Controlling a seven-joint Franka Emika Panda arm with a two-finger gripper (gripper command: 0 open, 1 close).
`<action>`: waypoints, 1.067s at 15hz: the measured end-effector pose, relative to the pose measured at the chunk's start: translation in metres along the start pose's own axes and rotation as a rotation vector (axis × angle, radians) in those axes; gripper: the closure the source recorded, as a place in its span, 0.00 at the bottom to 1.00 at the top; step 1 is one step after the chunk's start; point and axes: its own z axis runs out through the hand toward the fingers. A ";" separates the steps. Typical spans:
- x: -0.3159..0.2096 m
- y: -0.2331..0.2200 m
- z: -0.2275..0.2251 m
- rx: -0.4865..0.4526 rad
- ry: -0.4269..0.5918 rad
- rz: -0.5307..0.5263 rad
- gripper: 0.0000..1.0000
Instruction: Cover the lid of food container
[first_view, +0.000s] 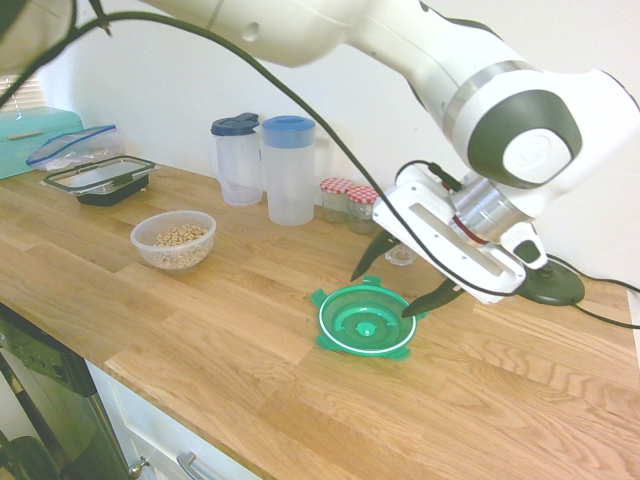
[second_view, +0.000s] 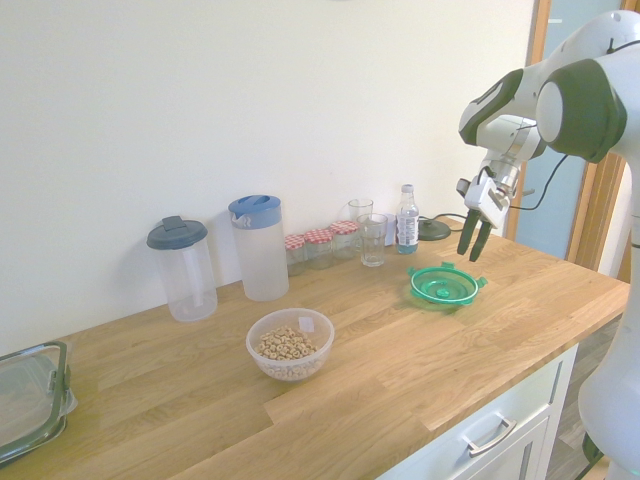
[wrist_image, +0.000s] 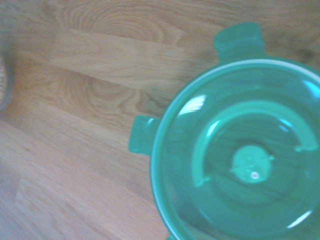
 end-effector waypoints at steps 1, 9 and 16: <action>0.008 0.007 -0.001 0.011 0.000 0.010 0.00; 0.046 0.034 0.032 0.040 -0.050 0.088 0.00; 0.061 0.011 0.062 0.063 -0.074 0.099 1.00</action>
